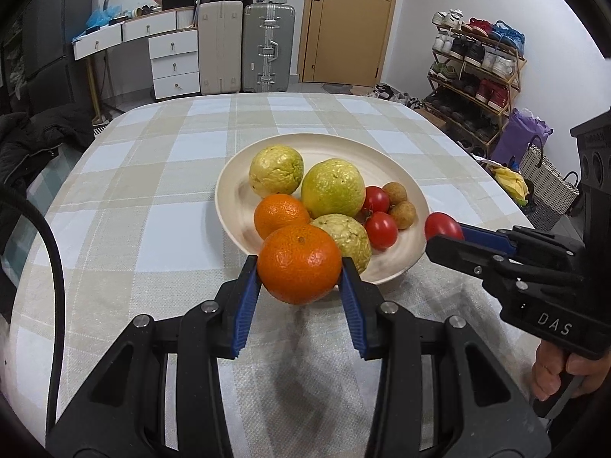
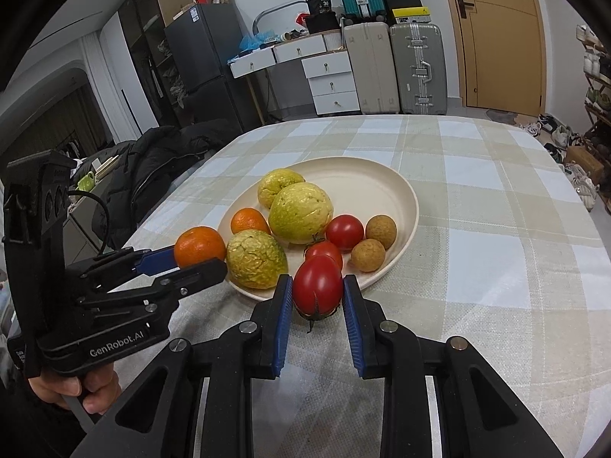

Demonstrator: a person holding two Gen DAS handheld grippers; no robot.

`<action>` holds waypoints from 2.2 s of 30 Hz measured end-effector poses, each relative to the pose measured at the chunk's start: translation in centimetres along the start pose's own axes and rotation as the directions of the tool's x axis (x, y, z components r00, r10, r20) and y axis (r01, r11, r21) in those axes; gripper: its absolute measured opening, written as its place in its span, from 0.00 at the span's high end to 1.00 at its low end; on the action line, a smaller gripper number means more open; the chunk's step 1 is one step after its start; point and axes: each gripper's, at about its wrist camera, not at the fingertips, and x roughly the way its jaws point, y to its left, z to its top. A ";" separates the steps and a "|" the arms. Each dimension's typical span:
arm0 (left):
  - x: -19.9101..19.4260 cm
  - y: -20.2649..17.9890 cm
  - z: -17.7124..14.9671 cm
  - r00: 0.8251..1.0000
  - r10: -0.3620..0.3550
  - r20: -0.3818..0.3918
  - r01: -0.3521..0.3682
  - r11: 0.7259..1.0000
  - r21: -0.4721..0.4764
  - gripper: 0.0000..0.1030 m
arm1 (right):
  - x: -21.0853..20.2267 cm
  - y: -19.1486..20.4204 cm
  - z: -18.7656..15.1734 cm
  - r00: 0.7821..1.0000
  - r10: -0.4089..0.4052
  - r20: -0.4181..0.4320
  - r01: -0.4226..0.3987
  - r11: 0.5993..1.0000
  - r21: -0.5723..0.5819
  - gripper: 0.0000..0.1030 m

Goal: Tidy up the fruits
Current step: 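Carry the orange in the left tool and the tomato in the right tool onto the plate, then open the left tool to set the orange down while the right tool releases the tomato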

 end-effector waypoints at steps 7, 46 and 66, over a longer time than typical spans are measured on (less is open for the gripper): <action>1.2 -0.8 0.8 1.000 0.000 -0.011 0.000 1.000 0.016 0.63 | 0.6 -0.1 0.7 1.000 -0.007 -0.005 0.007 1.000 -0.004 0.74; 4.5 -1.8 2.1 0.998 0.063 -0.024 -0.061 0.995 0.076 0.63 | 3.2 -0.9 1.7 0.999 -0.025 -0.038 0.025 1.000 0.007 0.74; 0.8 -1.8 0.3 0.998 0.055 0.037 -0.059 0.993 0.104 0.22 | 1.2 -1.2 1.2 1.000 -0.018 0.004 0.019 1.000 -0.010 0.58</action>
